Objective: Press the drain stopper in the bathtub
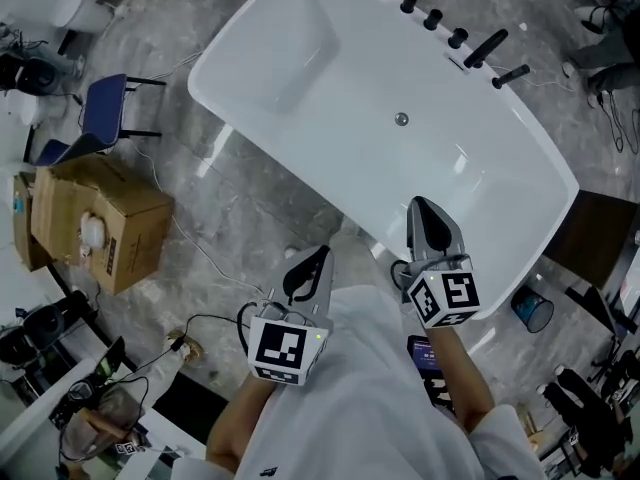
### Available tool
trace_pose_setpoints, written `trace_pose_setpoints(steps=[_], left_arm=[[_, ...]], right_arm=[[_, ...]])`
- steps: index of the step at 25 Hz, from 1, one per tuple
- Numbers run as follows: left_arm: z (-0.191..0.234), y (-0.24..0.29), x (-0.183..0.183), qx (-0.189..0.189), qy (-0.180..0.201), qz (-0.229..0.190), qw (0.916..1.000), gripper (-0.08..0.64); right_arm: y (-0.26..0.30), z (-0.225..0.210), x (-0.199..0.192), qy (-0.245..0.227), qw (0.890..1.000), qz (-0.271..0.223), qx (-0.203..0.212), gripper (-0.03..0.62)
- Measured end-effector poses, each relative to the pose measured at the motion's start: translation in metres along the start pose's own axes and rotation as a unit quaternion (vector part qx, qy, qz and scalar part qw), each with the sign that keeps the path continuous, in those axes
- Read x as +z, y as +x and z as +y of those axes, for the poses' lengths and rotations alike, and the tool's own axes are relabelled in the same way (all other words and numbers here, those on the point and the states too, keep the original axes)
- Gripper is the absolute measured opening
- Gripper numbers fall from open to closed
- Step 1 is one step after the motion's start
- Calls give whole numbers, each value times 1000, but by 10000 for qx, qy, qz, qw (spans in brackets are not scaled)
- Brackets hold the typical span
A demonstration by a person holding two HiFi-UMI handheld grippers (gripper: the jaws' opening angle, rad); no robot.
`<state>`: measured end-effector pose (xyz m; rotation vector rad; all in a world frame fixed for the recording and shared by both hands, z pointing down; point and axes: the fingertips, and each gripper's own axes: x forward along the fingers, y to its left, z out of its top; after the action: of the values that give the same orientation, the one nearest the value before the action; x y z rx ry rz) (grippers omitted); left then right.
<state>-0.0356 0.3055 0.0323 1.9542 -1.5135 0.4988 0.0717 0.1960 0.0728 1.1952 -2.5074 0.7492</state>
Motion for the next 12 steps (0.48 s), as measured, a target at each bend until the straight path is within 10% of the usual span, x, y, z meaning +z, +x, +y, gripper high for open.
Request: trace_pose_setpoints(steps=[12], left_arm=[[18, 111, 12, 40, -539, 178, 9984, -2]], right_arm=[[97, -87, -26, -248, 9976, 630, 143, -3]])
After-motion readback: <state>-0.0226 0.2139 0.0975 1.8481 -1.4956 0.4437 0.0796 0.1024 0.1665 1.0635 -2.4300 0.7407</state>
